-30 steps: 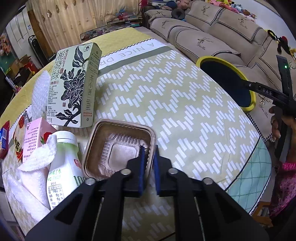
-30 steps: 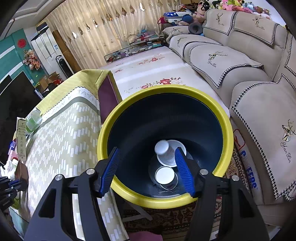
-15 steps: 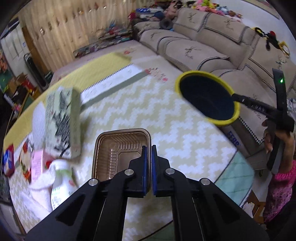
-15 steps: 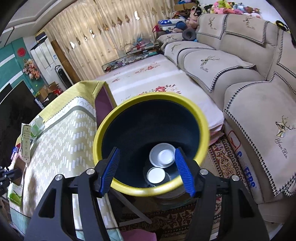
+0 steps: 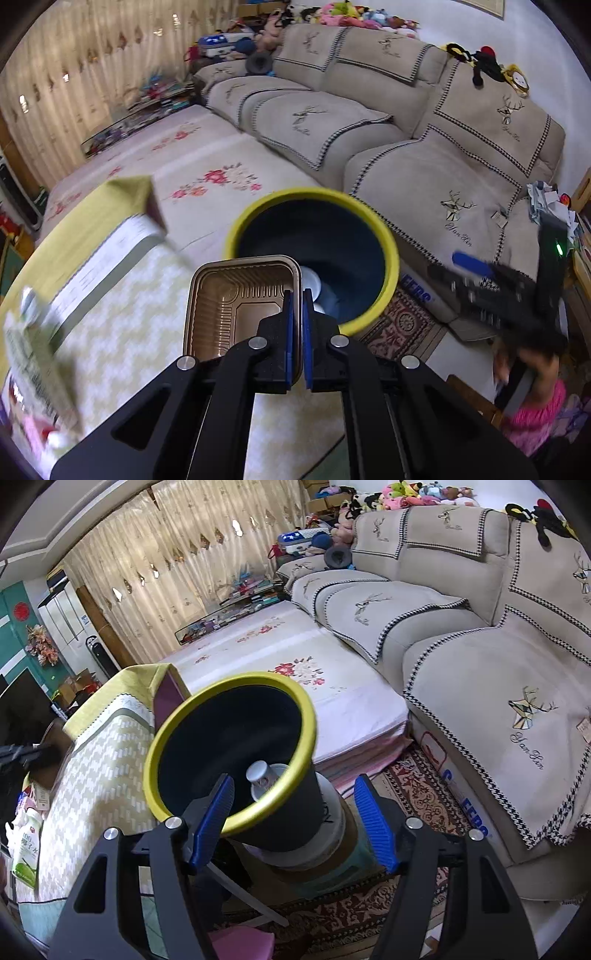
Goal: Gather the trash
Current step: 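Grasp the brown plastic tray with the left gripper and drop it into the bin, then grasp the tea carton with the right gripper and lift it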
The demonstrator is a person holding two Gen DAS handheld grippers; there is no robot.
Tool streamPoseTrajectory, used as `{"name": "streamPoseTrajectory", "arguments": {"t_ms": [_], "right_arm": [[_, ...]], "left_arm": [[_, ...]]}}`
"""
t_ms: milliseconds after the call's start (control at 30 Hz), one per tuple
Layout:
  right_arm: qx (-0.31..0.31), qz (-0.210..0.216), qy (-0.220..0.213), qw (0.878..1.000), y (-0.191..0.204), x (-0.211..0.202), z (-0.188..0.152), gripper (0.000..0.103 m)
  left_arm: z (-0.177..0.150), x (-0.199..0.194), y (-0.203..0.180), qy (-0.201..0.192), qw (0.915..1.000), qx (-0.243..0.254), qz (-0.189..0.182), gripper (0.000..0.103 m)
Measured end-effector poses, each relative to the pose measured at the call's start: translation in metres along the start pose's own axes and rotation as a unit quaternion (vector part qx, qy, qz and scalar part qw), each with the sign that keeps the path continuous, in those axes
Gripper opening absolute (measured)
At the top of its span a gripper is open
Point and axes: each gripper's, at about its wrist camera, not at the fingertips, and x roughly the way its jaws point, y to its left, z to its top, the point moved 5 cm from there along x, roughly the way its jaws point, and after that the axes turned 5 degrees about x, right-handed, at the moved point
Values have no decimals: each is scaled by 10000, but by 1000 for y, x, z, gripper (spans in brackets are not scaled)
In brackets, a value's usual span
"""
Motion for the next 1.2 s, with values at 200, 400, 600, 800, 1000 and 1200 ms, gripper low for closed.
{"name": "streamPoseTrajectory", "arguments": {"t_ms": [200, 400, 600, 800, 1000, 1200], "right_arm": [[4, -141, -54, 9999, -12, -5, -1, 65], [0, -203, -47, 9998, -16, -6, -1, 67], [-84, -209, -35, 9997, -11, -11, -3, 67], [-223, -156, -52, 9996, 5, -18, -7, 69], [-479, 7, -1, 9989, 36, -22, -16, 70], [-793, 218, 45, 9966, 76, -29, -29, 71]], "left_arm": [[37, 60, -20, 226, 9996, 54, -157, 5], [47, 104, -29, 467, 9987, -39, -194, 5], [50, 120, -18, 494, 9984, -283, -26, 54], [41, 41, -4, -202, 9986, -476, 122, 70], [-3, -86, 33, -1303, 9842, -1039, 597, 98], [-84, -178, 86, -1836, 9585, -1757, 1291, 98]]}}
